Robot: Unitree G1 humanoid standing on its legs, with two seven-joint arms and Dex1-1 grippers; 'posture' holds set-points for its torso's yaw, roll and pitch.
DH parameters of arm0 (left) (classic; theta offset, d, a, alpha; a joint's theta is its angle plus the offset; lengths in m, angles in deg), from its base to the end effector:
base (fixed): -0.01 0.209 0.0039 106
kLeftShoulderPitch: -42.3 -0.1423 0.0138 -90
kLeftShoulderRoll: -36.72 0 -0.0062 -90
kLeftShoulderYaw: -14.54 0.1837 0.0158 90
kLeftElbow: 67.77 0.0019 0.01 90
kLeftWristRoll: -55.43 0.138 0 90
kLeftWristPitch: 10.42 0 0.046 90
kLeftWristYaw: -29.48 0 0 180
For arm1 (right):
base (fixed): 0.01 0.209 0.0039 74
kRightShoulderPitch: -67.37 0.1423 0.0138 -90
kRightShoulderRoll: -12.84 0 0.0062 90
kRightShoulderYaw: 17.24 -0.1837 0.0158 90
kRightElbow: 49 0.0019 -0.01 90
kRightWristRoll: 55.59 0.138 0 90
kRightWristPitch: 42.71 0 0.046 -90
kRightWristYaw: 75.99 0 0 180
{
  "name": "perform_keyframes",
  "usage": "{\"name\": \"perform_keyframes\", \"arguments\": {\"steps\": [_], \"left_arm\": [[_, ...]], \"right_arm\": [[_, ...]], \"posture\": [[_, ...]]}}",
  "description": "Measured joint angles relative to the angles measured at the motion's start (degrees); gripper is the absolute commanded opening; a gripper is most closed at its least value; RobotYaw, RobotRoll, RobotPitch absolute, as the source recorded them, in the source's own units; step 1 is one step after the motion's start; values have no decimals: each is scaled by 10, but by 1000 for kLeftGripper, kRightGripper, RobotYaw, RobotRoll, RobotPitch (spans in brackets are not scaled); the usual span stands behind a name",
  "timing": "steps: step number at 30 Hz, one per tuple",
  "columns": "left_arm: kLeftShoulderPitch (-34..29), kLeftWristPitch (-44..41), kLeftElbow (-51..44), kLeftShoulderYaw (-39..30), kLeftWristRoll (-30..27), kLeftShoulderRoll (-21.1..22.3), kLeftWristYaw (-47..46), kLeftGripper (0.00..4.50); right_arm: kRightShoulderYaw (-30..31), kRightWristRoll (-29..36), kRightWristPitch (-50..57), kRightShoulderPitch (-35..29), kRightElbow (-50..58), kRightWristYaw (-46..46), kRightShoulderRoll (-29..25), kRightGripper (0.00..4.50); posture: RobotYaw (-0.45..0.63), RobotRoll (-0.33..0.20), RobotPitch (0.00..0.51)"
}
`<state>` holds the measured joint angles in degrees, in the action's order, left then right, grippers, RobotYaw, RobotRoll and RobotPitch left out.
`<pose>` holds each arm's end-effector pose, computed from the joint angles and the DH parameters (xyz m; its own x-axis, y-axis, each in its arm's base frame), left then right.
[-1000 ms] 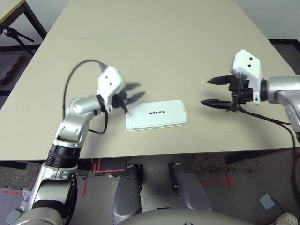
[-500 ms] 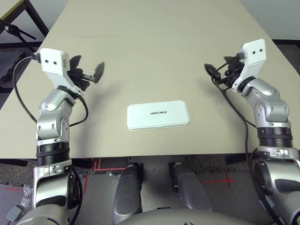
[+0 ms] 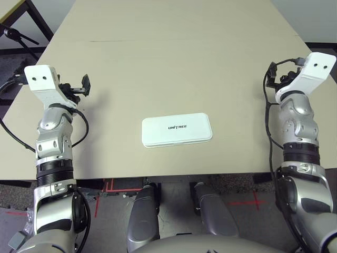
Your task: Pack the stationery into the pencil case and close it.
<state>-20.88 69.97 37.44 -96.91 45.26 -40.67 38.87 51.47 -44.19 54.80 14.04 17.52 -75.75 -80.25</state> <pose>0.2683 0.2971 0.1534 0.9664 0.1954 0.1669 -0.2183 0.9669 0.1321 0.3045 -0.2543 0.1503 0.9443 -0.2830 0.1682 0.2685 0.9577 0.1037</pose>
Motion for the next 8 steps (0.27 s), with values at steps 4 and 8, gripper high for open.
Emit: {"name": "perform_keyframes", "arguments": {"steps": [4, 8], "left_arm": [[0, 4, 0, 1, 2, -2, -2, 4490], [2, 9, 5, 1, 3, -3, -3, 4490]], "right_arm": [[0, 1, 0, 0, 0, 0, 0, 4500], [1, 1, 0, 0, 0, 0, 1, 4500]], "posture": [[-99, 0, 218], [-102, 0, 215]]}}
